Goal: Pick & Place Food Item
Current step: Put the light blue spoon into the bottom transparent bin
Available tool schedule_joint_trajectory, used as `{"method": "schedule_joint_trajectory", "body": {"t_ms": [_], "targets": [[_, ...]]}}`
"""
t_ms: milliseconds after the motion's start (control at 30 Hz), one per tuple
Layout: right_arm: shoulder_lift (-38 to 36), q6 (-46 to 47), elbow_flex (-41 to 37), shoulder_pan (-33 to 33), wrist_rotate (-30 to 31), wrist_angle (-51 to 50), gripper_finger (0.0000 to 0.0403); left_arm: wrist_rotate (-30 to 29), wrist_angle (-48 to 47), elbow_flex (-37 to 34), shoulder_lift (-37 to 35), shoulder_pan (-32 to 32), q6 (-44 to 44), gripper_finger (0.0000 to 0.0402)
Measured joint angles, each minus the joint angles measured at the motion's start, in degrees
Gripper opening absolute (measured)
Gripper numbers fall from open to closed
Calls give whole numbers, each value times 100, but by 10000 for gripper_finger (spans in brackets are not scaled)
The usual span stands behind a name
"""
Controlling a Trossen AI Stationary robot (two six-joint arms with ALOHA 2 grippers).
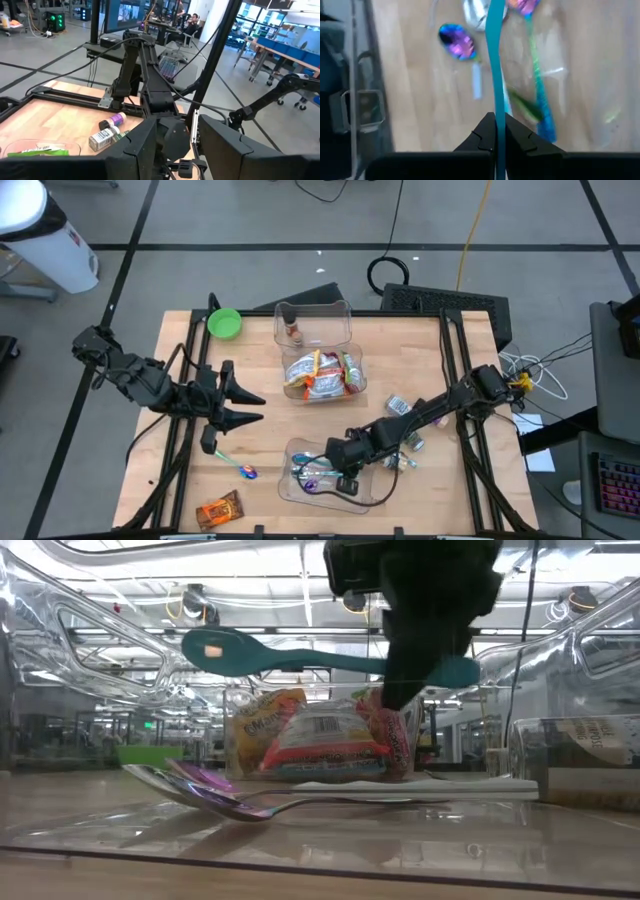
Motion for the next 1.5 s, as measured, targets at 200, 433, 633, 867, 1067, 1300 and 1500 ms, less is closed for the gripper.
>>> {"method": "schedule_joint_trajectory", "body": {"t_ms": [200,433,633,867,1067,1300,1500], "targets": [[0,-202,0,-80,161,-64,1,0,0,0,-2,0,0,152],[0,-666,0,-282,284,-445,2,0,-52,0,-2,0,0,152],[22,-938,0,-321,140,-554,3,0,-111,0,-2,0,-51,152],[42,-1059,0,-285,148,-589,3,-2,-144,0,-1,0,-128,152],[42,-1057,0,-275,157,-586,3,-4,-144,0,0,0,-94,152],[42,-1051,0,-278,159,-542,4,-7,-144,0,-2,0,-97,152],[42,-1218,0,-273,139,-521,6,-8,-149,0,-1,0,-139,152]]}}
